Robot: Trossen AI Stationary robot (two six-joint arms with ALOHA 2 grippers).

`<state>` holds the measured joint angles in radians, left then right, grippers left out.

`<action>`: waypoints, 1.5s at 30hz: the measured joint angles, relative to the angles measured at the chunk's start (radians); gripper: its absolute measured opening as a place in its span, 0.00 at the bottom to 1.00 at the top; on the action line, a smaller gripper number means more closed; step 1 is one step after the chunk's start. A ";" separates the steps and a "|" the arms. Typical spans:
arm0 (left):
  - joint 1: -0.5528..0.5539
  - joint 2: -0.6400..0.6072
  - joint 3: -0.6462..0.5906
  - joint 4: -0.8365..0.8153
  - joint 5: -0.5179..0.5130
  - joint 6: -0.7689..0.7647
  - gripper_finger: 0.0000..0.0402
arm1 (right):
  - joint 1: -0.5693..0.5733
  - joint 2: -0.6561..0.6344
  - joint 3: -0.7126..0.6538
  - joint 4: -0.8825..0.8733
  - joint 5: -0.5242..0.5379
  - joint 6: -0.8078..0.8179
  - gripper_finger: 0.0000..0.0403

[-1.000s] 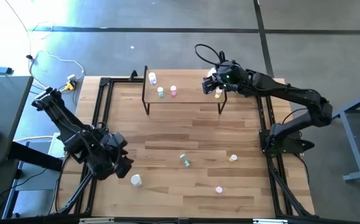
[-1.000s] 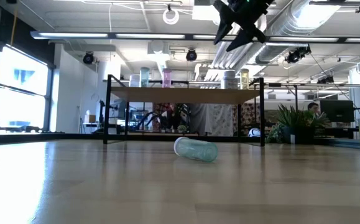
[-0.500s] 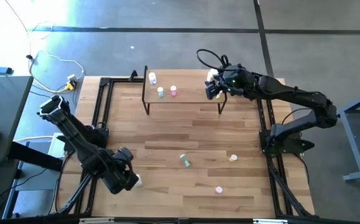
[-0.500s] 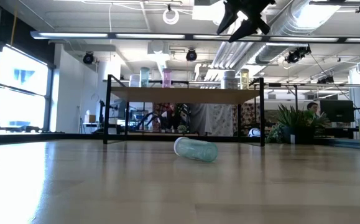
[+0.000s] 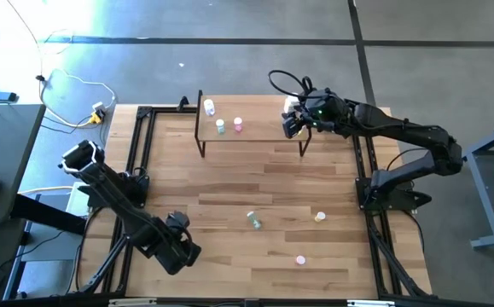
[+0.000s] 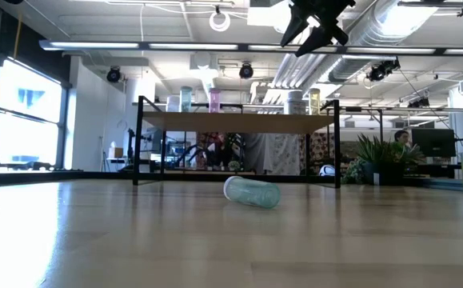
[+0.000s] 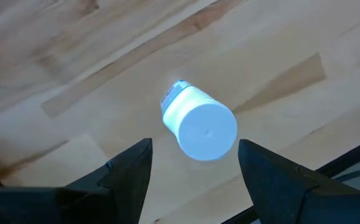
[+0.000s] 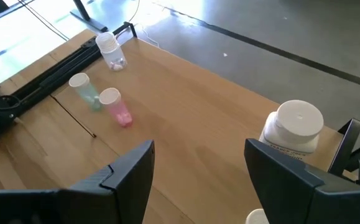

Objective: Pick and place medicine bottles onto shelf by color
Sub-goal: Put the white medicine bottle on the shelf

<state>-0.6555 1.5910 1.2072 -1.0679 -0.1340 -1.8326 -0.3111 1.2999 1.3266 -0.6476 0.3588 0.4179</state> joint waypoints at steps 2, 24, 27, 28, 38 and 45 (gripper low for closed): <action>0.003 0.002 0.000 0.003 0.003 -0.018 0.57 | 0.000 0.000 0.000 0.000 0.000 0.000 0.60; 0.030 0.087 0.000 0.051 0.026 -0.132 0.57 | 0.000 0.000 0.000 0.000 0.000 -0.019 0.60; 0.036 0.102 0.000 0.055 0.047 -0.139 0.57 | 0.000 0.001 0.000 0.000 0.000 -0.019 0.60; 0.038 0.104 0.000 0.060 0.048 -0.139 0.57 | 0.000 0.001 0.000 0.001 0.000 -0.020 0.60; 0.042 0.119 0.000 0.079 0.072 -0.128 0.52 | 0.000 0.001 0.000 0.001 0.000 -0.034 0.60; 0.045 0.119 0.000 0.079 0.092 -0.071 0.39 | 0.000 0.001 0.000 0.001 0.000 -0.034 0.60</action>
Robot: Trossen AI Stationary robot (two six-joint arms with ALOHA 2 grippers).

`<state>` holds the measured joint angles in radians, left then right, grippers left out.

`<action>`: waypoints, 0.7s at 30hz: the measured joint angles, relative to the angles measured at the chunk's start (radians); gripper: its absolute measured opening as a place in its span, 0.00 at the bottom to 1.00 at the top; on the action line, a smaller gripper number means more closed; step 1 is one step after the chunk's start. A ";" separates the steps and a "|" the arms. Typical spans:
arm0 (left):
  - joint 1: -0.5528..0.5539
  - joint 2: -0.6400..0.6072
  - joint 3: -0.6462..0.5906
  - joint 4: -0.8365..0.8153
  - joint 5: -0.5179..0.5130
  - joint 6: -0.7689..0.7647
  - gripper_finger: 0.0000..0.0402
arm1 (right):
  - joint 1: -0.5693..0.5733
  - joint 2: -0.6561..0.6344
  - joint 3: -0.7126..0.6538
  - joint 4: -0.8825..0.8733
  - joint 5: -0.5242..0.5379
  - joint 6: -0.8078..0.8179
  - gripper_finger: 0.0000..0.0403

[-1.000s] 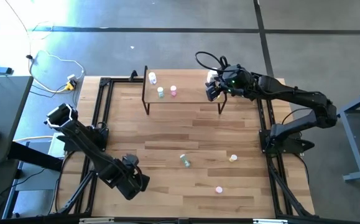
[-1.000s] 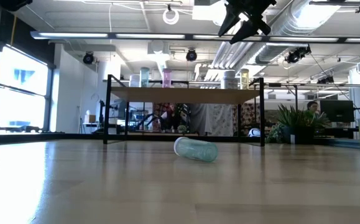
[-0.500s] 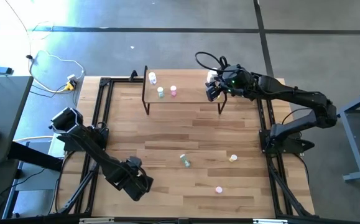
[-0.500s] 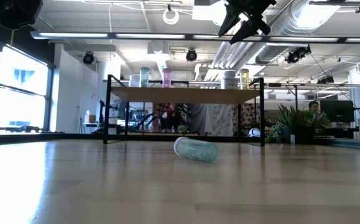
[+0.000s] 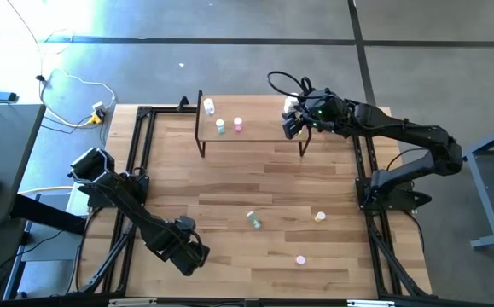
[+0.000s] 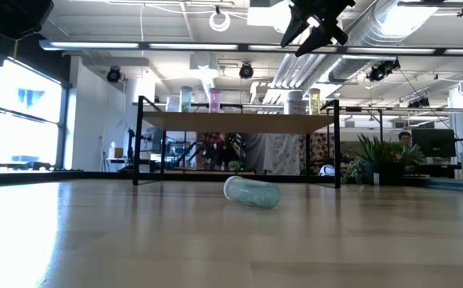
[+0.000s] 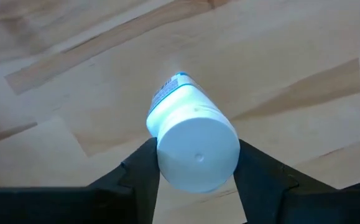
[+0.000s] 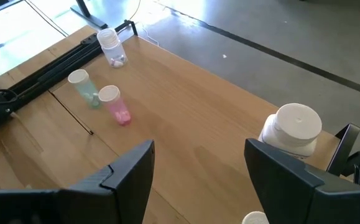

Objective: Pick and place medicine bottles onto shelf by color
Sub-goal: Put the white medicine bottle on the shelf

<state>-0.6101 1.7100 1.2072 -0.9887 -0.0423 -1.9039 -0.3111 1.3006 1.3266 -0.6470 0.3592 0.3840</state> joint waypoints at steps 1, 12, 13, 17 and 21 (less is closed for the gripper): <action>0.002 0.000 0.000 0.000 0.000 0.008 0.39 | 0.000 0.000 0.000 0.000 0.000 0.000 0.60; 0.062 -0.039 0.000 -0.001 -0.010 0.211 0.41 | 0.000 0.000 0.000 0.000 0.000 0.001 0.60; 0.071 -0.047 0.000 -0.001 -0.019 0.237 0.41 | 0.000 0.000 0.000 0.000 0.000 0.003 0.60; 0.115 -0.099 0.000 -0.006 -0.062 0.359 0.41 | 0.000 0.000 0.000 -0.001 0.000 0.008 0.60; 0.172 -0.160 0.000 -0.009 -0.104 0.510 0.41 | 0.000 0.000 0.000 -0.010 0.000 0.008 0.60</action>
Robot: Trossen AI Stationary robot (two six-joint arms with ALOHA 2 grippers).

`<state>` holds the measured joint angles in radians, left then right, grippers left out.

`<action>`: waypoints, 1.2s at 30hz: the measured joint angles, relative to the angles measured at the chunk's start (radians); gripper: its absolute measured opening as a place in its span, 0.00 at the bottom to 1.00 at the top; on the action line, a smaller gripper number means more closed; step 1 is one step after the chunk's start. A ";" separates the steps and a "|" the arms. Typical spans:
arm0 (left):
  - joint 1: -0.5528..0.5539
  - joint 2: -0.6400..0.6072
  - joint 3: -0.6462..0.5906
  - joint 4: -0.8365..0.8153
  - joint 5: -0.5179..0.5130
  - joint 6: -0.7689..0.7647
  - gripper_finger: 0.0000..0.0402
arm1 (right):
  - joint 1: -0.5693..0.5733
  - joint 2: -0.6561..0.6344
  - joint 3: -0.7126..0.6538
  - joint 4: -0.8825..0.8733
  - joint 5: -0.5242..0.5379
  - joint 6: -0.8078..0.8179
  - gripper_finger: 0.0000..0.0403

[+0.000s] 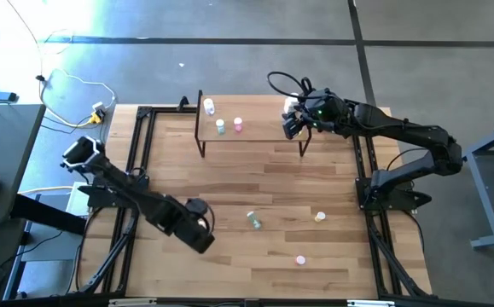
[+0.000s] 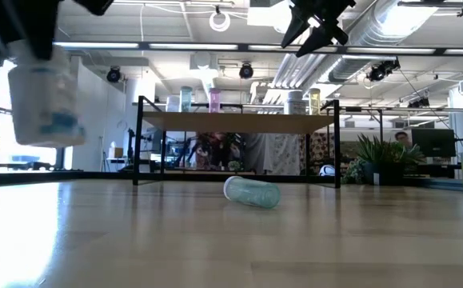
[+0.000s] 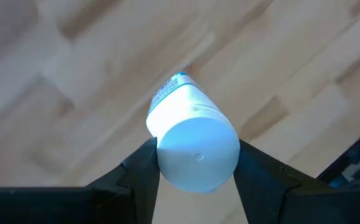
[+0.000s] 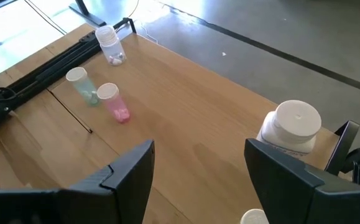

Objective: Pick and place medicine bottles onto shelf by color
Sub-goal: Put the white medicine bottle on the shelf

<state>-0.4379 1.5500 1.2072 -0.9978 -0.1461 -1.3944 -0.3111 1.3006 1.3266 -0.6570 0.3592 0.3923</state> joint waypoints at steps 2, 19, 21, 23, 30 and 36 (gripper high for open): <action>0.035 -0.038 0.000 0.000 -0.021 0.084 0.41 | 0.000 0.000 0.000 -0.007 0.000 0.011 0.60; 0.431 -0.331 0.046 -0.016 -0.117 0.763 0.41 | 0.000 0.000 0.000 -0.017 0.000 0.028 0.60; 0.491 -0.343 0.073 -0.022 -0.140 0.857 0.41 | 0.000 0.000 0.000 -0.018 0.010 0.027 0.60; 0.550 -0.344 0.112 -0.022 -0.163 0.949 0.41 | 0.000 0.000 0.000 -0.019 0.026 0.026 0.60; 0.770 -0.337 0.250 -0.015 -0.179 1.232 0.41 | -0.001 0.000 0.000 -0.020 0.058 0.026 0.60; 0.963 -0.336 0.305 0.054 -0.130 1.458 0.41 | -0.001 0.000 0.000 -0.020 0.058 0.026 0.60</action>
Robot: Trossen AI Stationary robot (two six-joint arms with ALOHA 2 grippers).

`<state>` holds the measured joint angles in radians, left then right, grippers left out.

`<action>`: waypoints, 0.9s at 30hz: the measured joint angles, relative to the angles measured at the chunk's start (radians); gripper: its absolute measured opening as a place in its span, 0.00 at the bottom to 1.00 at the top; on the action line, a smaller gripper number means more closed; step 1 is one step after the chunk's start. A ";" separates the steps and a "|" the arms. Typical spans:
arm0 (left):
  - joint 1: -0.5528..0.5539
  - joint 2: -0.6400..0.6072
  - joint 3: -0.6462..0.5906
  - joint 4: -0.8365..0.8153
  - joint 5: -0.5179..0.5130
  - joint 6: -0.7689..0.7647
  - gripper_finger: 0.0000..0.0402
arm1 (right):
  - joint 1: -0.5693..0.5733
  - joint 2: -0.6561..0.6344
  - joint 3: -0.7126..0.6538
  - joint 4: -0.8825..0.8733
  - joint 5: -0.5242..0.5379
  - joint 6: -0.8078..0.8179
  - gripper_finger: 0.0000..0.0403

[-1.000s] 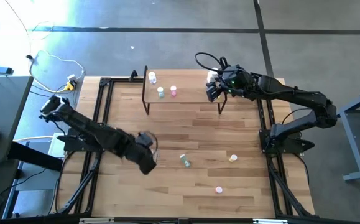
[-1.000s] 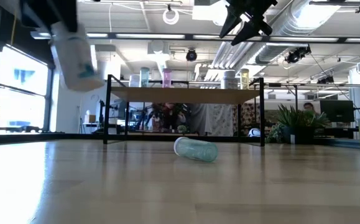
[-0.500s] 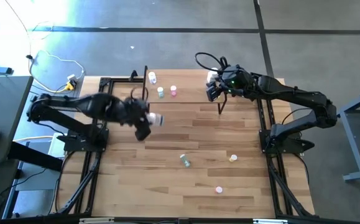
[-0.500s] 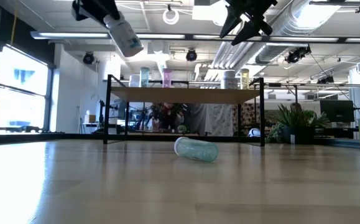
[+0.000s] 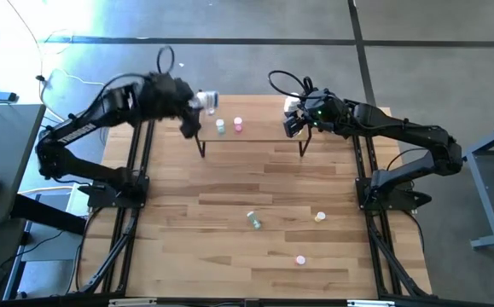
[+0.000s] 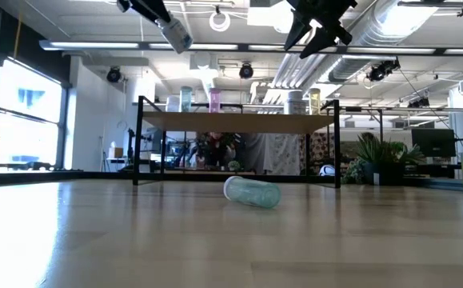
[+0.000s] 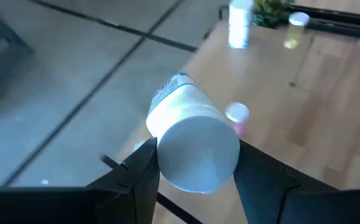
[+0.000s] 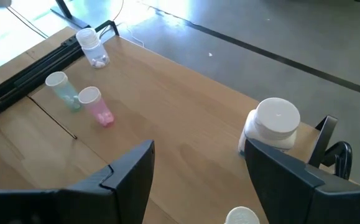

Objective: Pick and place medicine bottles onto shelf by color
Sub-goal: Put the white medicine bottle on the shelf

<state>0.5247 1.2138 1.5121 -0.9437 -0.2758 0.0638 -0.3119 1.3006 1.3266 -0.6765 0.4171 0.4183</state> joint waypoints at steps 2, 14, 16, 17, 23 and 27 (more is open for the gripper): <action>0.060 0.001 0.015 0.028 0.036 0.076 0.41 | 0.000 0.000 0.000 0.000 0.000 0.001 0.60; 0.278 0.176 0.185 0.048 0.197 0.374 0.41 | -0.002 0.000 0.000 0.000 0.000 -0.034 0.60; 0.290 0.219 0.223 0.031 0.224 0.412 0.41 | -0.002 0.000 0.000 0.000 0.000 -0.035 0.60; 0.295 0.240 0.247 0.016 0.238 0.428 0.41 | -0.002 0.000 0.000 0.000 0.000 -0.035 0.60; 0.307 0.375 0.393 -0.131 0.257 0.511 0.41 | -0.002 0.000 0.000 0.000 0.000 -0.035 0.60; 0.306 0.447 0.467 -0.210 0.282 0.545 0.41 | -0.002 0.000 0.000 0.000 0.000 -0.034 0.60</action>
<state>0.8311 1.6603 1.9789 -1.1536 0.0057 0.6092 -0.3141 1.3006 1.3266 -0.6768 0.4171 0.3838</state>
